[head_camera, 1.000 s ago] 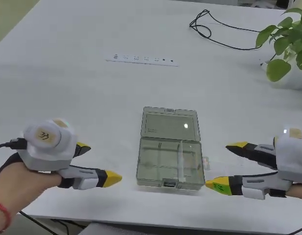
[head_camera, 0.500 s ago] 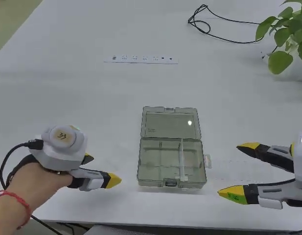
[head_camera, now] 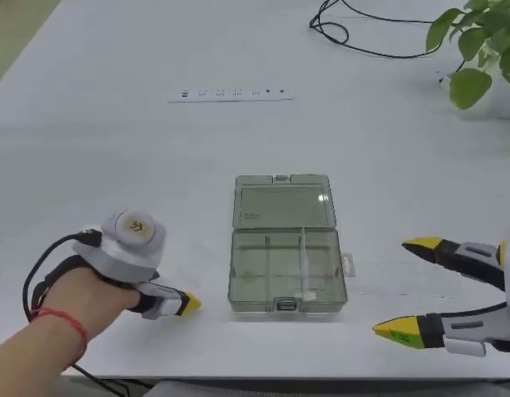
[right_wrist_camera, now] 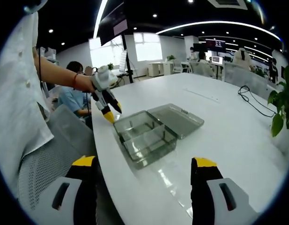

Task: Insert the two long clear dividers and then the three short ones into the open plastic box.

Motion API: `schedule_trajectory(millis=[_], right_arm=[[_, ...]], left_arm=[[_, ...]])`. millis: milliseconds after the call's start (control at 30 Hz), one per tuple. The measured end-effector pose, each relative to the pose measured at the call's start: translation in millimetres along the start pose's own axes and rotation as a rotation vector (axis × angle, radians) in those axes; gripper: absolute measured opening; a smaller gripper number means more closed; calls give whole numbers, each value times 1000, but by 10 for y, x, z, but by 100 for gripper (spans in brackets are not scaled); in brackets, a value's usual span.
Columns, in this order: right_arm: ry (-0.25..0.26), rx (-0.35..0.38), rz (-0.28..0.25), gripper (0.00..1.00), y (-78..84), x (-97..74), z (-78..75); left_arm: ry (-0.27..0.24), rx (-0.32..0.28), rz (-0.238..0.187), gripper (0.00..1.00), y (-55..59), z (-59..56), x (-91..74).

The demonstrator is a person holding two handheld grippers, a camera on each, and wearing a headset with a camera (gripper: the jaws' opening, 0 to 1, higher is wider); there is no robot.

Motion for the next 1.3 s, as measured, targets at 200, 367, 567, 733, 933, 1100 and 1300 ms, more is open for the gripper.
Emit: schedule_trajectory(millis=[200,367,567,733,933,1100,1300], right_arm=[[-5,-2,-5,85,45,-8,-5],[-7,-3,-7,85,72,2,-12],[4,0,-23,84,66,7,-31],[12,5,-32,83,70,0,-42],[14,20,-41,83,94,-3,-19],[17,25,-40,83,108,2,-7],[22,32,-44,83,113,-5,-4]], left_arm=[[-26,-1,23,49,-11,-26,6],[-70,5,35,45,-18,-24,17],[-109,14,56,42,-32,-41,29],[-109,2,70,41,-50,-22,33],[-108,10,90,37,-70,4,30],[-104,20,108,32,-91,3,36],[-100,39,125,32,-93,4,32]])
Point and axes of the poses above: the centre of the closed fingertips' face, and the gripper's own axes: x roughly forward along the fingers, z roughly to its left, y roughly out of its underside, the point moved 9 cm from there along -x, roughly backward along the fingers, and after that the axes turned 9 degrees about z, right-handed, at the moved point
